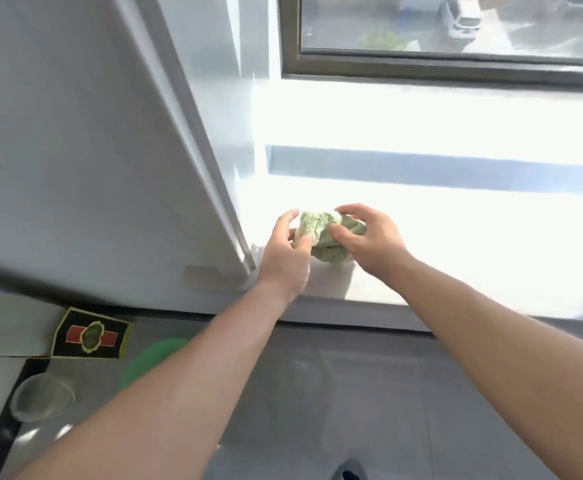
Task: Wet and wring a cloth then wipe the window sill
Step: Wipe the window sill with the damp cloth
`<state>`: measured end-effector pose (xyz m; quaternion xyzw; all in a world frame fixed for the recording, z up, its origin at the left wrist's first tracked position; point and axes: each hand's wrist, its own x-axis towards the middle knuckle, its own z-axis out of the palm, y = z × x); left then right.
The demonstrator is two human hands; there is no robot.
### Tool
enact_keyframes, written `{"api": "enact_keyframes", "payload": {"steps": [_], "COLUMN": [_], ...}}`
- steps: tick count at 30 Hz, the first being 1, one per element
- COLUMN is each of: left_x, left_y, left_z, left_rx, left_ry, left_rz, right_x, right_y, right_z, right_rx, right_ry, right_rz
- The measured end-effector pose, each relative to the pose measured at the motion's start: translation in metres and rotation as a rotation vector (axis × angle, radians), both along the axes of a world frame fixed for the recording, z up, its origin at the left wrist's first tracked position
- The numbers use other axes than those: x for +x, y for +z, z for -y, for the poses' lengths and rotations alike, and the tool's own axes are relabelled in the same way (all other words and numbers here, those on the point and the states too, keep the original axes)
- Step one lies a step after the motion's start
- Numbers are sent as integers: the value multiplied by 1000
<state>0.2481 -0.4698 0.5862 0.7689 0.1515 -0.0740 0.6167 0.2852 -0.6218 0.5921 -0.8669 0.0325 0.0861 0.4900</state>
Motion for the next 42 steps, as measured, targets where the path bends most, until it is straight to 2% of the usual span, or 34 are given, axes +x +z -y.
{"api": "enact_keyframes", "payload": {"steps": [3,5,10,16,19,21,23,26,29,31,33,35,37,40,42], "left_x": [25,46,108,194,235,259,276,276,252,234,220,212,208,205,206], "left_y": [-10,-14,-18,-34,-39,-36,-37,-49,-63,-67,-70,-72,-75,-74,-75], "left_z": [8,12,20,30,36,38,34,22,23,31,38,36,32,33,33], "left_rx": [96,139,100,-25,-72,-52,123,501,728,874,967,1030,1039,1056,1083], "left_ry": [70,148,280,381,427,382,260,177,164,139,102,55,20,-9,-29], "left_rz": [62,35,15,25,72,101,115,141,141,85,11,14,17,-21,-27], "right_x": [34,56,126,219,264,290,307,311,315,345,394,433,430,394,413], "right_y": [-11,-14,-23,-31,-37,-36,-37,-49,-58,-63,-65,-63,-66,-71,-70], "right_z": [4,3,8,17,17,16,16,15,9,4,-11,-31,-46,-25,-12], "right_rx": [-101,-101,-142,-78,-186,-338,-505,-690,-711,-748,-793,-830,-823,-772,-775], "right_ry": [92,173,512,510,547,617,736,918,1032,1018,910,776,736,991,1069], "right_rz": [52,89,75,134,207,293,394,540,569,584,566,474,480,659,668]}}
